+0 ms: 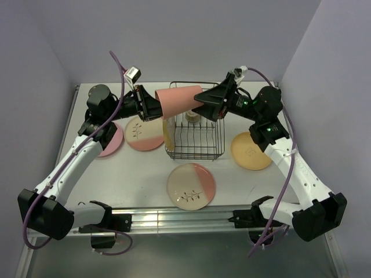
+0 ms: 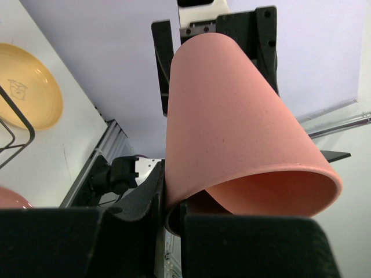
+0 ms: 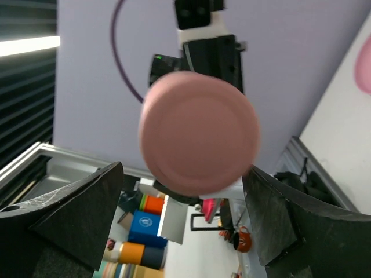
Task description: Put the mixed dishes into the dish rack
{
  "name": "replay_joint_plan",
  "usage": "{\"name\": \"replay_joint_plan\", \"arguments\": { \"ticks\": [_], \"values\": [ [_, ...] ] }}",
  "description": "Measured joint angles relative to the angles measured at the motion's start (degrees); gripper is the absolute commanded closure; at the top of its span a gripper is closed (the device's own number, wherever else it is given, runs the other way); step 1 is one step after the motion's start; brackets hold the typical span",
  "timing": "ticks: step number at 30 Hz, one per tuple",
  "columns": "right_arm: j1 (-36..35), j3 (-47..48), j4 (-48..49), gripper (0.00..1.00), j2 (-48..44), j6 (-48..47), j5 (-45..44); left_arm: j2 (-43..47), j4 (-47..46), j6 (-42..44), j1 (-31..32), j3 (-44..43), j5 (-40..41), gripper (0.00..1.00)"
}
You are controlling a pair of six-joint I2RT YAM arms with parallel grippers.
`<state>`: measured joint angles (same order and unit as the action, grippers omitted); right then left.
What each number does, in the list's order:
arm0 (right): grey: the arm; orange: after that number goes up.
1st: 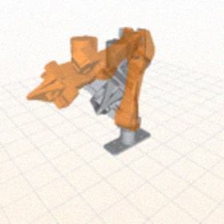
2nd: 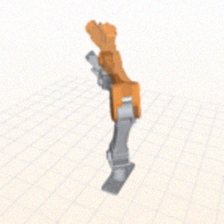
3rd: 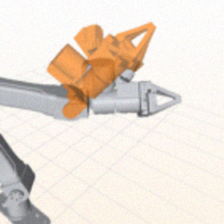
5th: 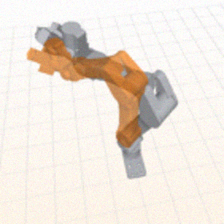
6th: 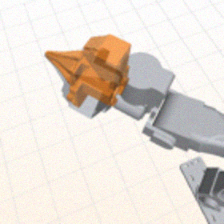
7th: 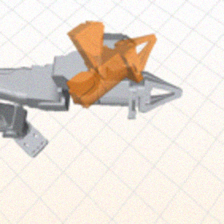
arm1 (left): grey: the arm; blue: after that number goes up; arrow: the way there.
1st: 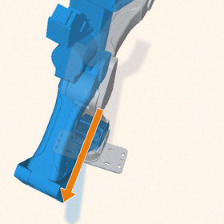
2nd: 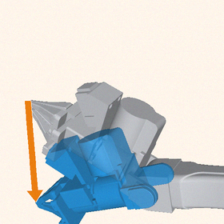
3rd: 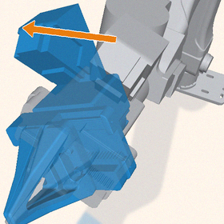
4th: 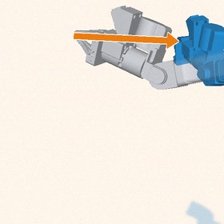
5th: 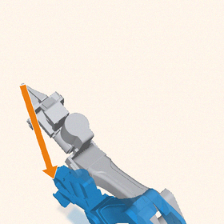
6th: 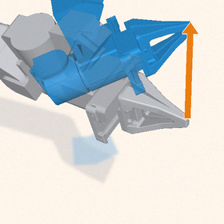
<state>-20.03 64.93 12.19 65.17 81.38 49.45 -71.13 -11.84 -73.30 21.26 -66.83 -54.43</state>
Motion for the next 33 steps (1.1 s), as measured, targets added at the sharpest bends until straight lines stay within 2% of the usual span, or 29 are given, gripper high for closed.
{"name": "replay_joint_plan", "arguments": {
  "ticks": [6,9,10,13,15,18,19,20,21,22,23,28,31,33],
  "values": [
    [0.02,0.2,6.58,0.24,3.34,4.68,1.42,0.42,-1.27,-1.14,1.25,0.96,0.31,1.0],
    [0.04,1.05,7.32,0.39,4.83,5.4,2.47,0.37,-1.57,-1.81,1.9,1.16,1.05,1.0],
    [0.07,1.31,7.37,0.41,5.07,5.57,2.6,0.37,-1.77,-2.05,1.9,1.16,1.27,1.0],
    [0.11,1.64,7.72,0.38,5.14,5.57,2.71,0.37,-2.54,-2.43,1.95,1.16,1.33,1.0],
    [0.11,1.62,8.17,0.41,5.16,5.77,2.75,0.37,-2.93,-2.51,1.97,1.16,1.36,1.0],
    [0.11,1.62,8.35,0.84,5.16,5.73,2.75,0.37,-3.32,-2.64,1.99,1.18,1.33,0.99],
    [0.11,1.62,8.37,1.0,5.16,5.53,2.75,0.37,-3.45,-2.69,1.99,1.25,1.33,0.91],
    [0.11,1.62,8.26,1.0,5.16,5.25,2.78,0.37,-3.58,-2.69,1.99,1.36,1.33,0.77],
    [0.11,1.64,7.98,1.0,5.16,4.85,2.78,0.37,-3.56,-2.75,1.99,1.49,1.38,0.47],
    [0.09,1.81,7.58,1.0,5.16,4.24,2.75,0.37,-3.34,-2.27,1.99,1.6,1.36,0.31],
    [0.09,2.38,6.1,1.0,5.27,2.84,2.54,0.44,-2.8,-2.12,2.14,1.62,1.36,0.02],
    [0.0,12.41,-9.64,1.0,7.65,-11.45,-0.55,2.99,6.25,2.4,2.01,1.51,4.9,0.01],
    [0.04,19.04,-18.38,1.0,8.76,-20.76,-5.2,6.36,17.84,8.52,-0.33,-1.33,11.37,0.01],
    [0.04,21.81,-22.97,1.0,9.03,-27.21,-9.42,8.61,27.52,13.42,-1.62,-6.03,18.95,0.01]
  ]
}}
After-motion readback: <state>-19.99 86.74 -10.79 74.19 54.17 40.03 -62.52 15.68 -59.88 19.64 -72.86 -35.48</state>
